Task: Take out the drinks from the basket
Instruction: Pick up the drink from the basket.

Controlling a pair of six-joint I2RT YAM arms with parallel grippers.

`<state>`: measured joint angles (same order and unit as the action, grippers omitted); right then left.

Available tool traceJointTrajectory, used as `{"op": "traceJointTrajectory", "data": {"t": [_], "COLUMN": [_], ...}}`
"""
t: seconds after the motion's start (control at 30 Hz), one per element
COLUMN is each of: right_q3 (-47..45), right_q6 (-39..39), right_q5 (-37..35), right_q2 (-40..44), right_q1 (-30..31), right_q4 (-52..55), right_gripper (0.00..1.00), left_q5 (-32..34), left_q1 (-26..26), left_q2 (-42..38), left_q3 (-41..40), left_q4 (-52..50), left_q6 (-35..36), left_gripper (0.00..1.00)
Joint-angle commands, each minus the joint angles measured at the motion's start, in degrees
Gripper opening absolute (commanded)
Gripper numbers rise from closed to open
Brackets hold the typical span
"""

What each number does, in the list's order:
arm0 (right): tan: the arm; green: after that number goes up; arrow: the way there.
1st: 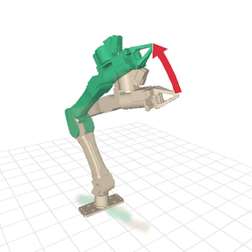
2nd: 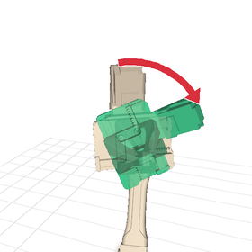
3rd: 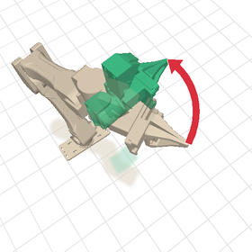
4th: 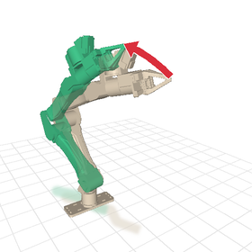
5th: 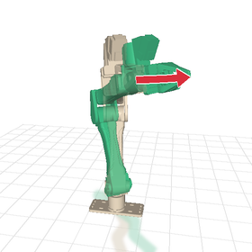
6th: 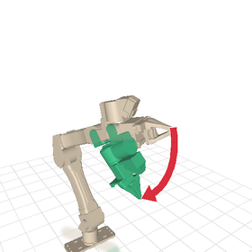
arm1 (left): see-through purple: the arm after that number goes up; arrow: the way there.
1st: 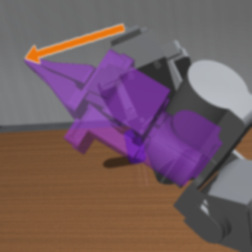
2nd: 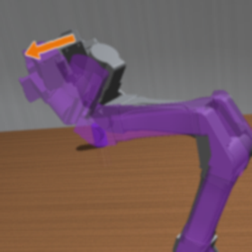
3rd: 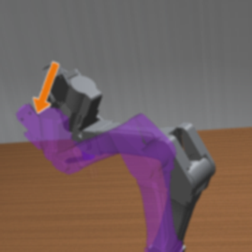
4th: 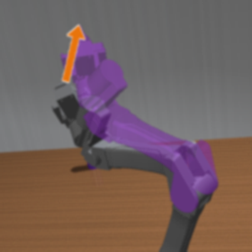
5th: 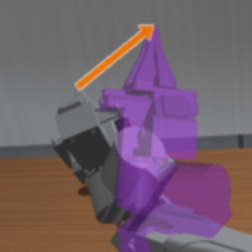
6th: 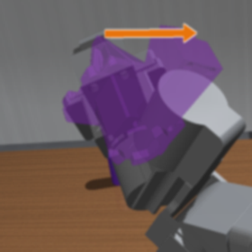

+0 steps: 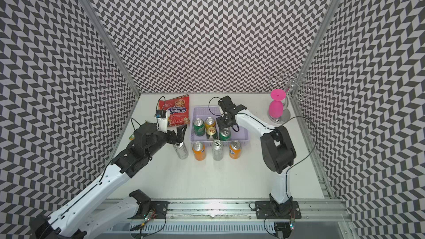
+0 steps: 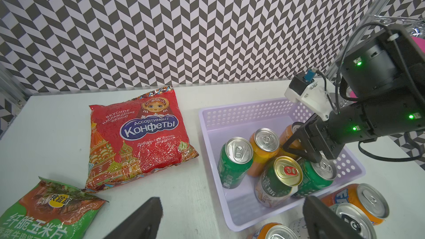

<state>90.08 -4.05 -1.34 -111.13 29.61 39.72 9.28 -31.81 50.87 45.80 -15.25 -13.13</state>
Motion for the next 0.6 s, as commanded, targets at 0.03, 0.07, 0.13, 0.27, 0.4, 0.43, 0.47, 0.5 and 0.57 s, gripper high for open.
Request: {"op": "traceJointTrajectory", "data": {"t": [0.03, 0.07, 0.13, 0.27, 0.4, 0.43, 0.47, 0.5, 0.57], "right_q3": [3.1, 3.4, 3.9, 4.1, 2.4, 1.7, 0.8, 0.0, -1.4], "right_q6": [0.5, 0.6, 0.7, 1.4, 2.1, 2.1, 2.1, 2.1, 1.9], "right_q5": [0.5, 0.4, 0.0, -1.1, -2.6, -2.6, -2.5, -2.5, -2.7], "right_q2": [5.0, 5.5, 6.4, 9.3, 13.4, 14.5, 15.9, 17.1, 19.6], "right_q1": [-0.9, -1.2, -1.6, -2.5, -3.8, -4.2, -4.8, -5.3, -6.2], "right_q4": [-1.8, -1.5, -0.8, 0.9, 2.2, 2.3, 2.2, 2.3, 2.3], "right_gripper": [0.57, 0.56, 0.56, 0.56, 0.56, 0.56, 0.56, 0.56, 0.56], "left_q5": [-0.1, -0.1, -0.1, -0.3, -0.4, -0.5, -0.4, -0.4, -0.4], "left_q1": [0.4, 0.4, 0.4, 0.4, 0.4, 0.4, 0.4, 0.4, 0.4], "left_q2": [-1.0, -1.0, -1.0, -1.0, -0.9, -0.9, -0.9, -0.9, -0.9], "left_q3": [-0.2, -0.2, -0.2, -0.2, 0.0, 0.0, -0.1, -0.1, -0.1], "left_q4": [0.2, 0.2, 0.2, 0.3, 0.2, 0.2, 0.2, 0.1, 0.2], "left_q6": [-0.1, -0.1, -0.1, -0.1, -0.1, -0.1, -0.1, -0.1, -0.1], "left_gripper": [0.99, 0.99, 0.99, 0.99, 0.99, 0.99, 0.99, 0.99, 0.99]}}
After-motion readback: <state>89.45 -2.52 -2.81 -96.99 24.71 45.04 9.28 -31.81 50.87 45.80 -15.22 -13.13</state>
